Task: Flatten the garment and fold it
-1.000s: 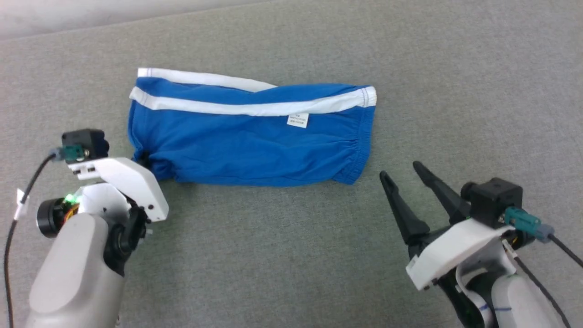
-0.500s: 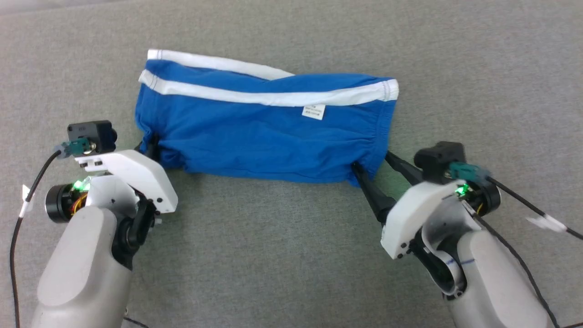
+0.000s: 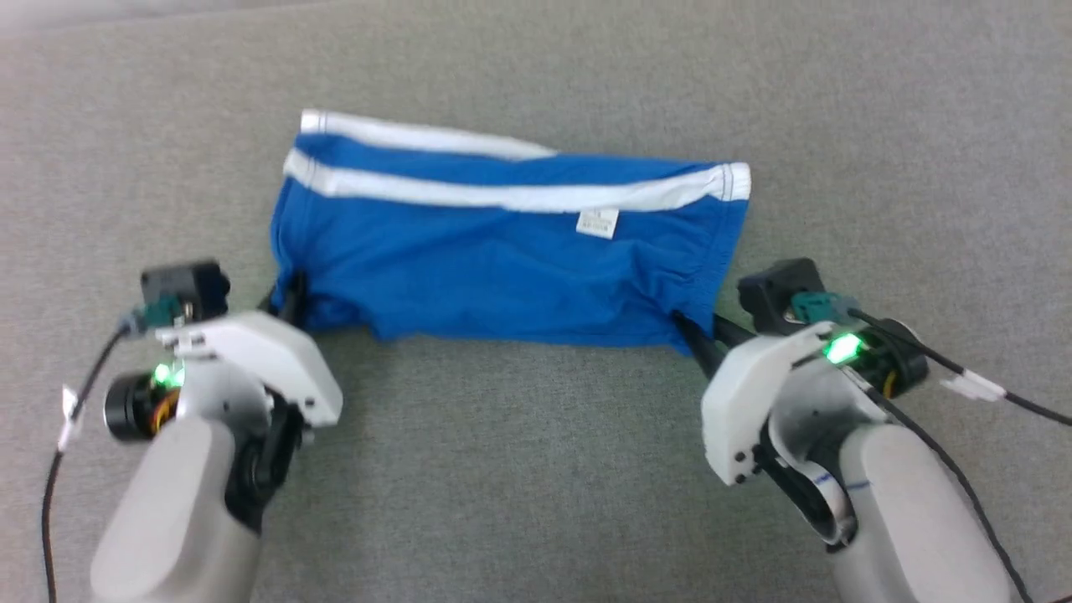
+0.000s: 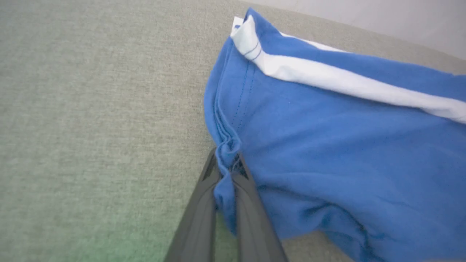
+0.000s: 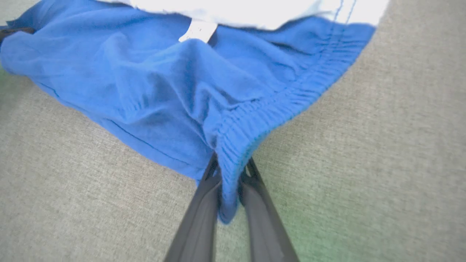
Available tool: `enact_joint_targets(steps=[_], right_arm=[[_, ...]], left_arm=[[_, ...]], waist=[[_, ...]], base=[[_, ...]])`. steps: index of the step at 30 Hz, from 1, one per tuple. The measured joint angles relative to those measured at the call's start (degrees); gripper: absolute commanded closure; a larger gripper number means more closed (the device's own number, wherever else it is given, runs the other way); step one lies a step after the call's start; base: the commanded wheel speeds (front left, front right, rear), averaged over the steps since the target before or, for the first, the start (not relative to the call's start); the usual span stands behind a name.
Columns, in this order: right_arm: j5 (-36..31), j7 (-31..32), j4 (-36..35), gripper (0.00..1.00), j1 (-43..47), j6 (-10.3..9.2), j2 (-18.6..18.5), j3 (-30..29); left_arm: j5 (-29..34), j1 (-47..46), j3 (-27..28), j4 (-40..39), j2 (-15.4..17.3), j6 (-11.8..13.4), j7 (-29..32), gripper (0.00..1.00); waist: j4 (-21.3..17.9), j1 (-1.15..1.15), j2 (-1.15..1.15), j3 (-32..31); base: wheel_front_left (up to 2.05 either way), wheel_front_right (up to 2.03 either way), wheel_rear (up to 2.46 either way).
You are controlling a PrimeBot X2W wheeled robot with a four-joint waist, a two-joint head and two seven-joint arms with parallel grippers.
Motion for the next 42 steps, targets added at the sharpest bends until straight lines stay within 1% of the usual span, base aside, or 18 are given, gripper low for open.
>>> enact_joint_targets(steps=[2, 5, 12, 16, 19, 20, 21, 22, 23, 24, 25, 28, 31, 35, 38, 40, 42], right_arm=[[-1.4, 0.8, -2.1, 1.0, 1.3, 0.0, 0.0, -1.4], [-3.3, 2.6, -5.3, 1.0, 3.0, 0.03, 0.0, -4.1], [-4.3, 8.3, -10.6, 1.0, 8.1, 0.08, -0.5, -8.8], [-3.4, 12.3, -12.0, 1.0, 11.4, 0.08, -1.2, -9.9], [-2.8, 13.3, -11.1, 1.0, 13.0, 0.08, -1.9, -10.2], [-2.5, 13.3, -10.4, 0.94, 13.3, 0.08, -2.0, -10.2], [-2.3, 13.3, -9.7, 0.77, 13.5, 0.08, -1.9, -10.2], [-2.1, 13.0, -9.1, 0.5, 13.8, 0.08, -1.9, -10.2], [-2.0, 12.4, -8.4, 0.0, 14.0, 0.07, -1.9, -10.3], [-1.6, 11.8, -8.0, 0.0, 14.3, 0.07, -1.8, -10.6], [-1.0, 11.1, -7.7, 0.0, 14.7, 0.07, -1.7, -11.0], [0.5, 8.7, -7.8, 0.0, 16.4, 0.04, -1.3, -12.3], [2.7, 6.1, -9.4, 0.0, 18.6, 0.04, -0.7, -13.8], [4.7, 1.5, -13.1, 0.0, 20.6, 0.04, -0.4, -15.3], [6.3, -2.2, -15.2, 0.0, 20.8, 0.04, -0.2, -16.6], [8.0, -4.8, -15.3, 0.0, 20.7, 0.04, -0.2, -17.4], [8.4, -6.8, -14.4, 0.0, 20.3, 0.04, -0.2, -18.0]], left_arm=[[-0.1, 2.5, 0.1, -1.6, 0.1, 0.3, -0.2, 1.0], [-0.1, 6.6, -0.1, -4.6, 0.0, 1.3, -0.3, 1.0], [-0.5, 14.2, -1.6, -12.5, -1.8, 3.5, -0.2, 1.0], [-0.7, 16.4, -3.0, -14.4, -2.0, 3.9, 1.2, 1.0], [-0.9, 17.7, -4.1, -13.8, -2.4, 3.9, 2.0, 1.0], [-1.1, 18.1, -4.4, -13.4, -2.6, 3.7, 2.0, 1.0], [-1.1, 18.3, -4.6, -13.0, -2.8, 3.6, 2.1, 1.0], [-1.3, 18.4, -4.8, -12.6, -3.0, 3.5, 2.1, 1.0], [-1.8, 18.4, -4.9, -12.3, -3.3, 3.2, 2.0, 0.89], [-2.2, 18.4, -5.1, -12.1, -3.4, 2.6, 2.0, 0.51], [-2.8, 18.5, -5.2, -12.0, -3.6, 2.1, 2.0, 0.0], [-3.6, 19.5, -5.3, -12.0, -4.0, 0.9, 0.4, 0.0], [-3.5, 20.2, -4.9, -12.4, -3.9, -0.1, -2.9, 0.0], [-1.0, 20.2, -3.3, -13.7, -2.8, -0.5, -10.4, 0.0], [2.3, 19.3, -2.0, -14.2, -2.0, -0.5, -18.1, 0.0], [4.6, 17.8, -1.5, -13.8, -1.6, -0.5, -22.4, 0.0], [6.9, 16.2, -1.0, -13.0, -1.2, -0.8, -24.6, 0.0]], waist=[[0.4, 0.0, 0.0, -1.0], [1.1, -0.01, 0.0, -2.6], [3.6, -0.02, 0.0, -5.3], [4.8, -0.02, 0.0, -6.2], [5.3, -0.02, 0.0, -6.5], [5.4, -0.02, 0.0, -6.6], [5.4, -0.02, 0.0, -6.6], [5.4, -0.02, 0.0, -6.7], [5.5, -0.02, 0.0, -6.9], [5.5, -0.02, 0.0, -7.1], [5.6, -0.02, 0.0, -7.3], [5.7, -0.02, 0.0, -8.3], [6.0, -0.02, 0.0, -9.5], [6.4, -0.02, 0.0, -11.1], [6.7, -0.02, 0.0, -11.7], [6.9, -0.02, 0.0, -11.9], [6.9, -0.02, 0.0, -11.9]], base=[[0.0, 0.0, 0.0], [0.0, 0.0, 0.0], [0.0, 0.0, 0.0], [0.0, 0.0, 0.0], [0.0, 0.0, 0.0], [0.0, 0.0, 0.0], [0.0, 0.0, 0.0], [0.0, 0.0, 0.0], [0.0, 0.0, 0.0], [0.0, 0.0, 0.0], [0.0, 0.0, 0.0], [0.0, 0.0, 0.0], [0.0, 0.0, 0.0], [0.0, 0.0, 0.0], [0.0, 0.0, 0.0], [0.0, 0.0, 0.0], [0.0, 0.0, 0.0]])
